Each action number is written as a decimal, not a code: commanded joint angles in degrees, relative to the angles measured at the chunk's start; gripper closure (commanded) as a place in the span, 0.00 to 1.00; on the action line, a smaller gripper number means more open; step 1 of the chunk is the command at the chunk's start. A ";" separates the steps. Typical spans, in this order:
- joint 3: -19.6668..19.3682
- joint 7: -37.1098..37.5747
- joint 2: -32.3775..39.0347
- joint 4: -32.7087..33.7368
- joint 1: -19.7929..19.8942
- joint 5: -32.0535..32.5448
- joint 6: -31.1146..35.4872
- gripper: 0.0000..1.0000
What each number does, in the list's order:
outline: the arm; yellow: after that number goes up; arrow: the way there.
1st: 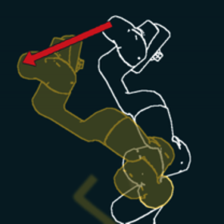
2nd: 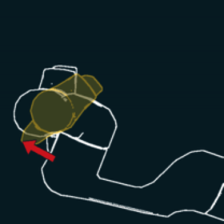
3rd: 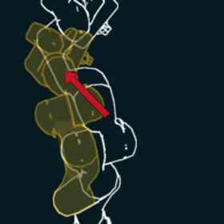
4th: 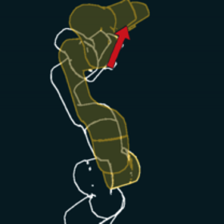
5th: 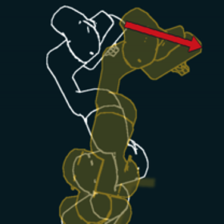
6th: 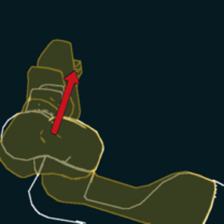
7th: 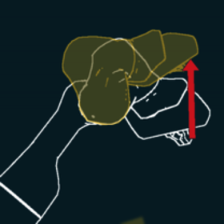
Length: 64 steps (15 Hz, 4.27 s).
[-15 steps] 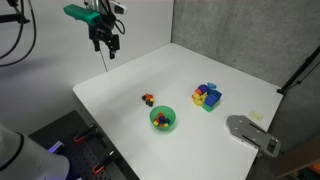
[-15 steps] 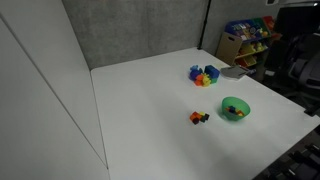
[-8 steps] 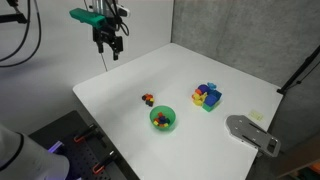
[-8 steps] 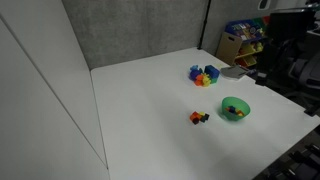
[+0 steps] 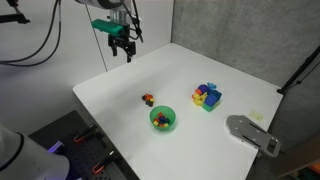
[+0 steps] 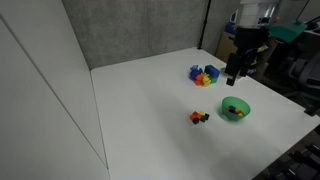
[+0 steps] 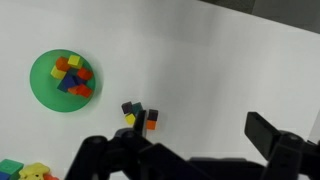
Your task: Put one brown block in the bowl
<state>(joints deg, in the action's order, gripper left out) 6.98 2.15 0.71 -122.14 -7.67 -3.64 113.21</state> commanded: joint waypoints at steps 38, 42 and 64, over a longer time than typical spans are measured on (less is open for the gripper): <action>-3.69 11.54 45.09 11.66 -4.46 4.43 38.76 0.00; -3.24 10.95 46.87 12.07 -3.89 2.96 40.76 0.00; -3.46 7.69 52.43 18.62 -3.41 2.73 43.41 0.36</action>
<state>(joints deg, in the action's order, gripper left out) 3.35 11.87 52.59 -105.04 -11.48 -0.61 157.44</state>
